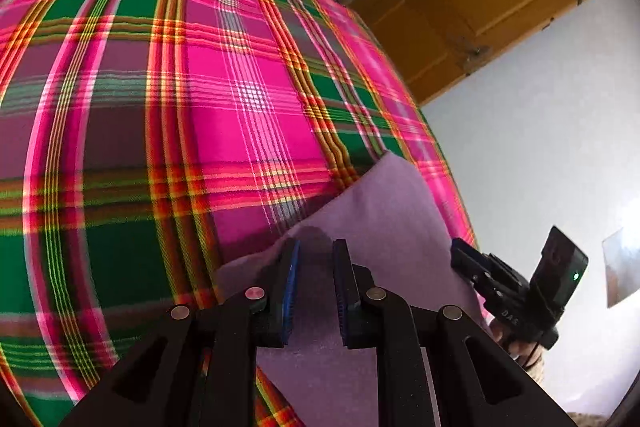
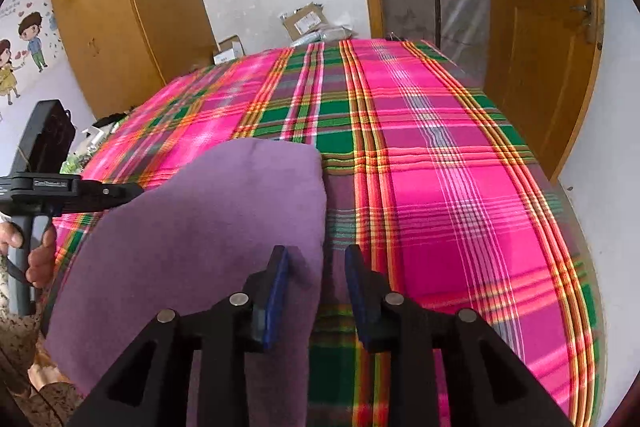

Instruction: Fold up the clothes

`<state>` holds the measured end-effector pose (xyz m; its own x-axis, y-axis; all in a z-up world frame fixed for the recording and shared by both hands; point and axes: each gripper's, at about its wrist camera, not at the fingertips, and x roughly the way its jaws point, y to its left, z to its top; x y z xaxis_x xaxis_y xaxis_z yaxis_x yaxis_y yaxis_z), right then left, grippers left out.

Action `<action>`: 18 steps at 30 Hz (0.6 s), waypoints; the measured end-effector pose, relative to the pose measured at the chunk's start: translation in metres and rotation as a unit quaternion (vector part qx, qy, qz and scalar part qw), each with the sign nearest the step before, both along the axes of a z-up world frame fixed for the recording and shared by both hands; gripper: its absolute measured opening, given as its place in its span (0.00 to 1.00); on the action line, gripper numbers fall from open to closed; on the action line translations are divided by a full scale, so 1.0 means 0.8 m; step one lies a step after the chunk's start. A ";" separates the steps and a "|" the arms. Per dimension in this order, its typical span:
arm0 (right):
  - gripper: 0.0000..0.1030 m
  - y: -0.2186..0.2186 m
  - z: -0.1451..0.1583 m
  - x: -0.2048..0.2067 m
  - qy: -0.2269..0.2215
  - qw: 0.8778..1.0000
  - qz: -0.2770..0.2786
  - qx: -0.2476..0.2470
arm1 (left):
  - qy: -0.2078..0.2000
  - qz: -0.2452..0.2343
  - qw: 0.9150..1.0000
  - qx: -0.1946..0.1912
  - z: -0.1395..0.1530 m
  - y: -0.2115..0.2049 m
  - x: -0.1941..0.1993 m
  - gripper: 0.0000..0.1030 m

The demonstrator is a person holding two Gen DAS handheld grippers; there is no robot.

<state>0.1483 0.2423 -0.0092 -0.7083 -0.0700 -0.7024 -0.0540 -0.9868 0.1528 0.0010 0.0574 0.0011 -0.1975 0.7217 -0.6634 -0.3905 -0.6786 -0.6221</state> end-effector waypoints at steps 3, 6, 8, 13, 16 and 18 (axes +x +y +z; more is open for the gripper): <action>0.29 -0.007 0.009 0.021 0.017 1.000 0.013 0.000 | 0.012 0.010 1.000 -0.011 0.007 -0.007 0.007 0.16; 0.29 -0.019 0.008 0.039 0.014 0.999 0.027 0.013 | 0.021 0.019 0.999 -0.018 0.014 -0.017 0.016 0.16; 0.29 -0.024 0.001 0.048 0.007 0.999 0.026 0.024 | 0.021 0.022 0.999 -0.017 0.015 -0.023 0.019 0.16; 0.29 -0.014 -0.008 0.076 0.009 1.000 0.006 -0.001 | 0.018 0.030 0.999 -0.014 0.015 -0.034 0.028 0.16; 0.29 -0.007 -0.011 0.092 0.011 1.000 -0.004 -0.018 | 0.014 0.033 0.999 -0.015 0.013 -0.036 0.034 0.16; 0.29 -0.005 -0.011 0.098 0.008 1.000 -0.005 -0.015 | 0.012 0.033 0.999 -0.022 0.012 -0.039 0.038 0.17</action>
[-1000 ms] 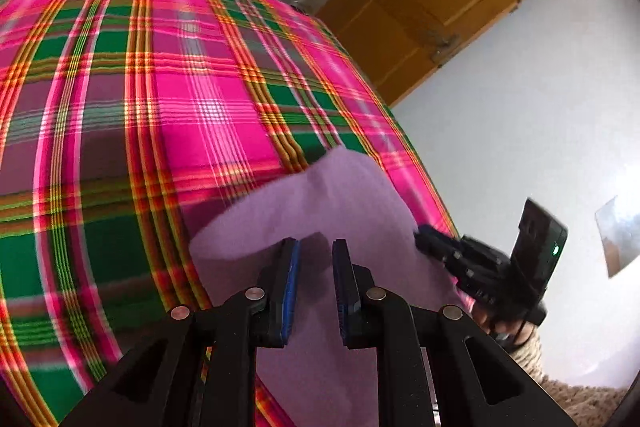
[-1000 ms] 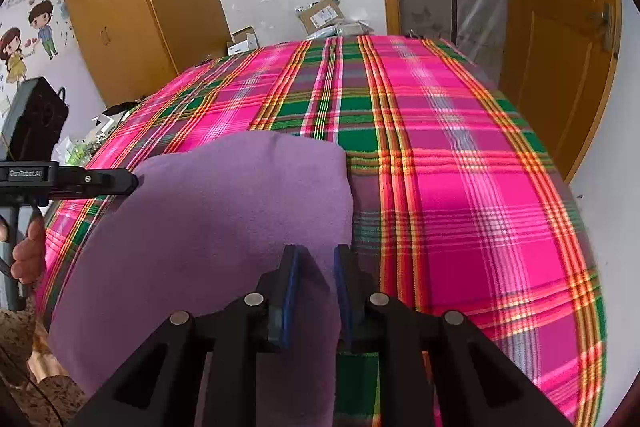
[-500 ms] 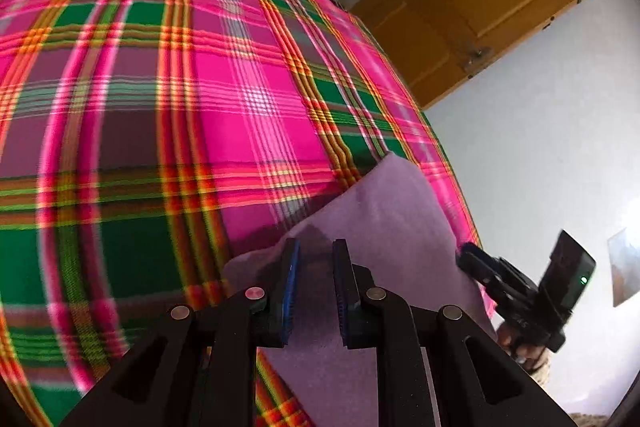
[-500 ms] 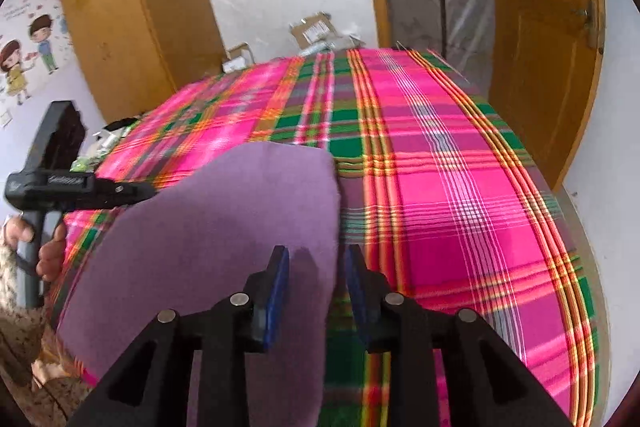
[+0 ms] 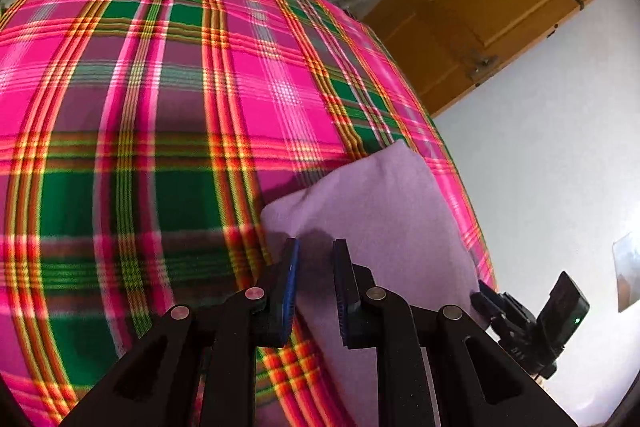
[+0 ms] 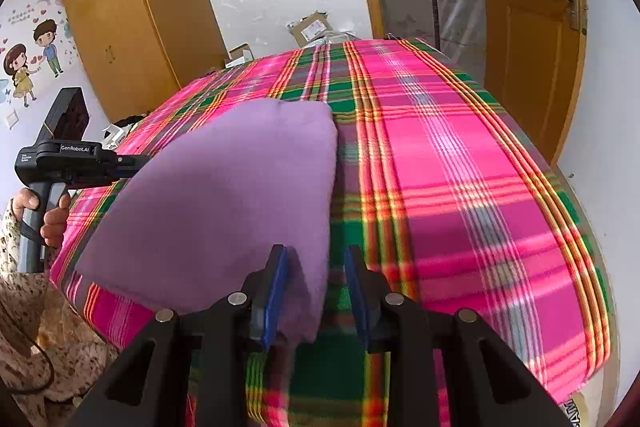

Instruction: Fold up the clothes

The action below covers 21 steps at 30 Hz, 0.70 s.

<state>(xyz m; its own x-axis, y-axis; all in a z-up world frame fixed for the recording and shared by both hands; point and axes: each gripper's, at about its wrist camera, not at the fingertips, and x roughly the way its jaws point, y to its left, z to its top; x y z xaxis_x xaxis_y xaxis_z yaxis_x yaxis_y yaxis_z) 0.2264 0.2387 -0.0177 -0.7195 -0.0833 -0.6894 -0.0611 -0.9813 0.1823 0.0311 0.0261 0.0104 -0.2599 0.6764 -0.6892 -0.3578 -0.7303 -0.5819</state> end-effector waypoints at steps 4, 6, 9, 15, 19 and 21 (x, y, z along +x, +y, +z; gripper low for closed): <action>0.29 0.007 0.006 0.007 -0.013 1.000 0.001 0.018 | -0.010 0.002 1.000 -0.011 -0.003 -0.008 0.008 0.18; 0.29 0.013 0.010 0.006 -0.013 1.000 -0.002 0.014 | -0.010 0.001 1.000 -0.014 -0.004 -0.013 0.013 0.18; 0.30 0.025 0.016 0.003 -0.015 1.000 -0.005 -0.001 | -0.022 -0.005 1.000 -0.012 -0.007 -0.017 0.019 0.24; 0.41 0.062 0.007 -0.033 -0.051 0.993 0.020 -0.108 | -0.058 -0.025 0.998 0.005 -0.017 -0.016 0.028 0.30; 0.48 0.077 -0.004 -0.061 -0.074 0.980 0.057 -0.178 | -0.108 -0.043 0.992 0.055 -0.028 -0.018 0.027 0.58; 0.49 0.080 -0.005 -0.075 -0.083 0.977 0.066 -0.187 | -0.137 -0.058 0.986 0.081 -0.035 -0.015 0.027 0.59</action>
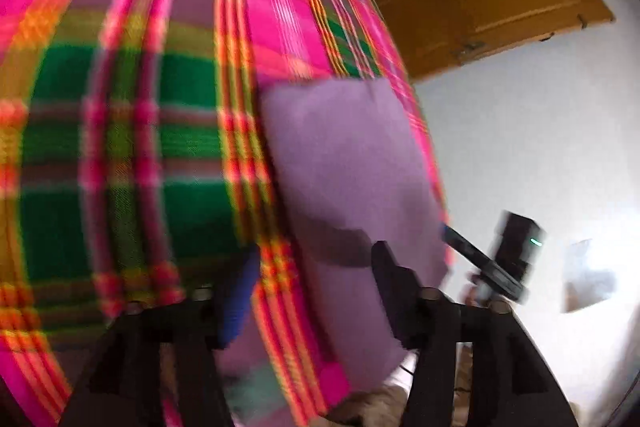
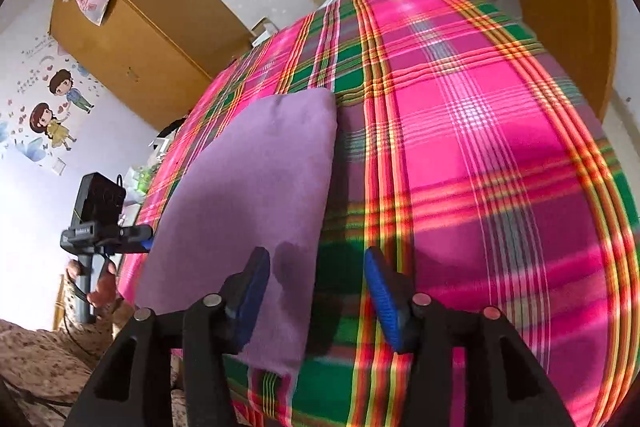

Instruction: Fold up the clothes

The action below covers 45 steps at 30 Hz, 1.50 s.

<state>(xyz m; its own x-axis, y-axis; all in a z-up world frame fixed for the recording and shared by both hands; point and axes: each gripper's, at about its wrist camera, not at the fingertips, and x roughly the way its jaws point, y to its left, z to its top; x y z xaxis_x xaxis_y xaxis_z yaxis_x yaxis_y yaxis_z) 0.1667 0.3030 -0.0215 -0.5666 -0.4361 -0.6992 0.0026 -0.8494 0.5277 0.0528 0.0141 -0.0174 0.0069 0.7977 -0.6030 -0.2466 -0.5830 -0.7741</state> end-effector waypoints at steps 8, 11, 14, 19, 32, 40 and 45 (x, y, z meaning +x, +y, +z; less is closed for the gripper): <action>0.49 -0.013 -0.009 -0.046 -0.018 0.999 0.040 0.005 | 0.006 -0.007 1.000 -0.014 0.004 0.019 -0.003 0.59; 0.49 -0.019 -0.009 -0.056 -0.019 0.999 0.047 0.008 | 0.014 -0.009 0.999 -0.038 0.011 0.025 -0.004 0.59; 0.50 -0.026 -0.009 -0.064 -0.018 0.998 0.056 0.013 | 0.031 -0.009 0.997 -0.076 0.019 0.035 0.002 0.59; 0.50 -0.041 -0.009 -0.074 -0.011 0.998 0.061 0.026 | 0.058 0.001 0.991 -0.123 0.030 0.042 0.012 0.59; 0.29 -0.080 0.001 -0.048 0.029 0.987 0.064 0.146 | 0.117 0.018 0.980 -0.163 0.037 0.052 0.035 0.47; 0.19 -0.102 0.010 -0.033 0.053 0.976 0.035 0.206 | 0.141 0.028 0.976 -0.166 0.041 0.059 0.042 0.41; 0.18 -0.115 0.024 -0.022 0.075 0.971 0.010 0.228 | 0.140 0.041 0.979 -0.143 0.047 0.053 0.041 0.35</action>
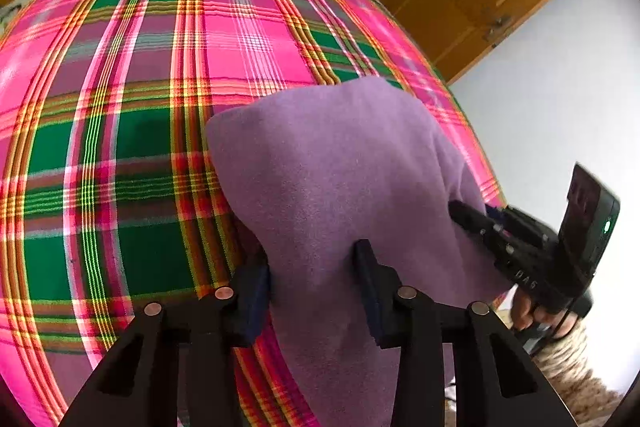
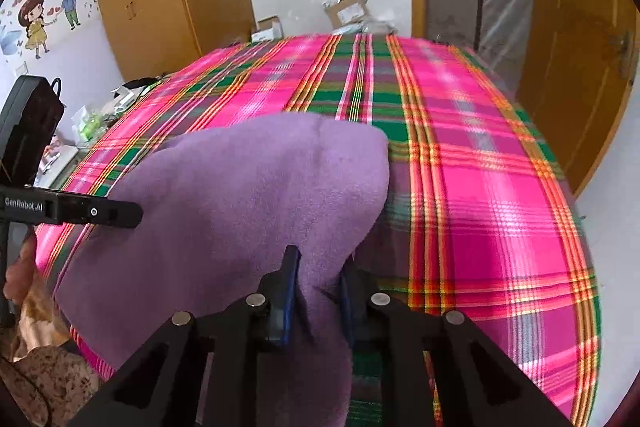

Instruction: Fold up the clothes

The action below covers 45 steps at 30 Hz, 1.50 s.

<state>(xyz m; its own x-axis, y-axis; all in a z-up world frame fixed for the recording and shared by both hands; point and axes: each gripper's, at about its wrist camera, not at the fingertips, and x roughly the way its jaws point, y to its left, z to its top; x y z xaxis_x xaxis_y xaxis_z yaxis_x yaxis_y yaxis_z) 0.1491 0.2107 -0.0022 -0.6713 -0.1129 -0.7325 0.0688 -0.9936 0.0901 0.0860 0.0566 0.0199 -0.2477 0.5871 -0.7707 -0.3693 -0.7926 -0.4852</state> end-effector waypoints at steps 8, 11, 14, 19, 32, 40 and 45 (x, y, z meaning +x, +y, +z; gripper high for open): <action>0.17 -0.011 0.024 0.003 0.021 1.000 -0.009 -0.013 | 0.016 -0.001 1.000 0.025 0.020 -0.010 -0.005 0.30; 0.17 -0.018 0.033 -0.004 0.030 0.999 -0.009 -0.020 | 0.021 0.007 0.999 0.035 0.027 -0.017 -0.013 0.30; 0.17 -0.027 0.038 -0.015 0.034 0.999 -0.004 -0.025 | 0.027 0.011 0.999 0.036 0.034 -0.026 -0.018 0.30; 0.17 -0.048 0.039 -0.037 0.036 0.999 0.008 -0.031 | 0.030 0.033 0.998 0.038 0.044 -0.052 -0.034 0.30; 0.17 -0.111 0.042 -0.131 0.042 0.997 0.044 -0.055 | 0.021 0.099 0.994 0.034 0.050 -0.121 -0.100 0.30; 0.17 -0.153 0.034 -0.203 0.046 0.996 0.060 -0.055 | 0.034 0.138 0.990 0.017 0.051 -0.171 -0.152 0.30; 0.17 -0.165 0.034 -0.240 0.052 0.996 0.058 -0.053 | 0.036 0.152 0.988 0.017 0.047 -0.188 -0.193 0.30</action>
<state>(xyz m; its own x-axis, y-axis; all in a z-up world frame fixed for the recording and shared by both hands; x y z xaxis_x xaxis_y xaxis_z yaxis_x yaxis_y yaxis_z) -0.0427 0.0791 0.0254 -0.7208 -0.2664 -0.6399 0.1964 -0.9638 0.1801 -0.0683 -0.0940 0.0572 -0.4692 0.5023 -0.7263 -0.1518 -0.8561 -0.4940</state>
